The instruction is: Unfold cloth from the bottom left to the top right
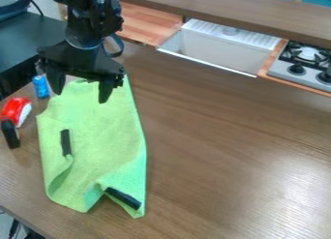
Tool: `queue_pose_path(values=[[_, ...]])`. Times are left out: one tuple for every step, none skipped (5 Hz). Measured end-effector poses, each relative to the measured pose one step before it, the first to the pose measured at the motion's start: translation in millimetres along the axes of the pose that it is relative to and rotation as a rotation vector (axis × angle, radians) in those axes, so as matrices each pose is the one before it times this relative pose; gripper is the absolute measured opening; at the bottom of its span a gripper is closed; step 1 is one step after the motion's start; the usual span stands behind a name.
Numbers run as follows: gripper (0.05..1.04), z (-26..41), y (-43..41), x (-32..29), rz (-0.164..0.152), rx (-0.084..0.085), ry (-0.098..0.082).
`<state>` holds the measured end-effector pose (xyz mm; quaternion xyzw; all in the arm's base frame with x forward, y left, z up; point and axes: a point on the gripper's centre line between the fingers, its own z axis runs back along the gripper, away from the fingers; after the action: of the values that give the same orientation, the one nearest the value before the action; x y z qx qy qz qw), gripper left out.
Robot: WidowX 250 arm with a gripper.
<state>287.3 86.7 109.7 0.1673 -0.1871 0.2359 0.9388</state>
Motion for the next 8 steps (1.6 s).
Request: queue_pose_path(values=[[1.000,-6.40,-0.32,-5.16,-0.0033,0.0132,0.0261],[1.000,-13.41,5.39,-2.27,0.0453,0.0887,0.0092],[1.000,-12.75,8.76,-5.53,0.0205,0.0877,-0.0191],[1.000,-7.22,0.65,-7.90,0.0093,0.0063,-0.0109],[1.000,-9.86,2.82,-9.03,0.0299,0.0318,0.0002],[1.000,-5.96,2.31,-3.87,0.0161,-0.0057,-0.0083],[1.000,-7.78,-1.41,-3.86,0.0004,0.0071,-0.0043],[1.000,-4.34,-2.42,-1.91,0.0013,0.0086,-0.0009]])
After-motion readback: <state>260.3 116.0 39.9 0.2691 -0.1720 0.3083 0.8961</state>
